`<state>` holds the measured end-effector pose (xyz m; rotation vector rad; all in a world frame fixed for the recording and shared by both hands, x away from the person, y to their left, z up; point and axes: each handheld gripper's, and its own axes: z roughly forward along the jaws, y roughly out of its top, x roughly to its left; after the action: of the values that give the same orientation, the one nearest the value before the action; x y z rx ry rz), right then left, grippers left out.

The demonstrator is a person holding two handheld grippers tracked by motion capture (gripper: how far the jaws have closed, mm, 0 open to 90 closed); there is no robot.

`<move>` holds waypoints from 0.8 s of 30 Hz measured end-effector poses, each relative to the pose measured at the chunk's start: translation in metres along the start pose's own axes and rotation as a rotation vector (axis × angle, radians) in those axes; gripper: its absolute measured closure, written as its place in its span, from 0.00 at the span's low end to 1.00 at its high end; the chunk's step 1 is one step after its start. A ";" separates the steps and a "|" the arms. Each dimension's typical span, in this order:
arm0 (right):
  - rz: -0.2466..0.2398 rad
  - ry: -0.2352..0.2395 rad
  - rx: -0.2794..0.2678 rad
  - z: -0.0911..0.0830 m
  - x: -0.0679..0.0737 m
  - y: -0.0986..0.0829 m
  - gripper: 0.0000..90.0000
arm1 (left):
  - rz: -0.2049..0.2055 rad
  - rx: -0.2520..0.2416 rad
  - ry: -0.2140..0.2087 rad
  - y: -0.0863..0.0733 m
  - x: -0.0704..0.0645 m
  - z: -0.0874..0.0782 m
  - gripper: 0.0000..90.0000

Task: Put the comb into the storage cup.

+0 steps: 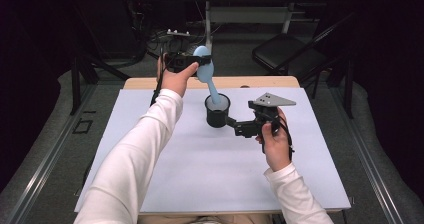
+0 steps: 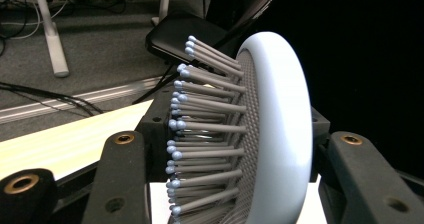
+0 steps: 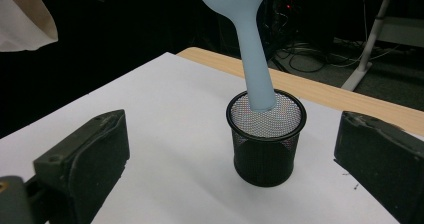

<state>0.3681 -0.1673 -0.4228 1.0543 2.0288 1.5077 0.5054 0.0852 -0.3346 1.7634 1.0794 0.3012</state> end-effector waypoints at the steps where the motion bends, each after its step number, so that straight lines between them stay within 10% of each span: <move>1: 0.001 -0.001 0.000 0.000 0.000 0.000 0.01 | 0.002 -0.001 0.003 -0.001 0.000 0.001 0.55; 24: 0.000 -0.007 0.001 -0.001 0.000 0.000 0.02 | 0.018 0.033 0.024 -0.019 0.001 0.018 0.55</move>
<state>0.3677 -0.1680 -0.4220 1.0585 2.0250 1.5016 0.5077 0.0762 -0.3591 1.8033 1.0918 0.3177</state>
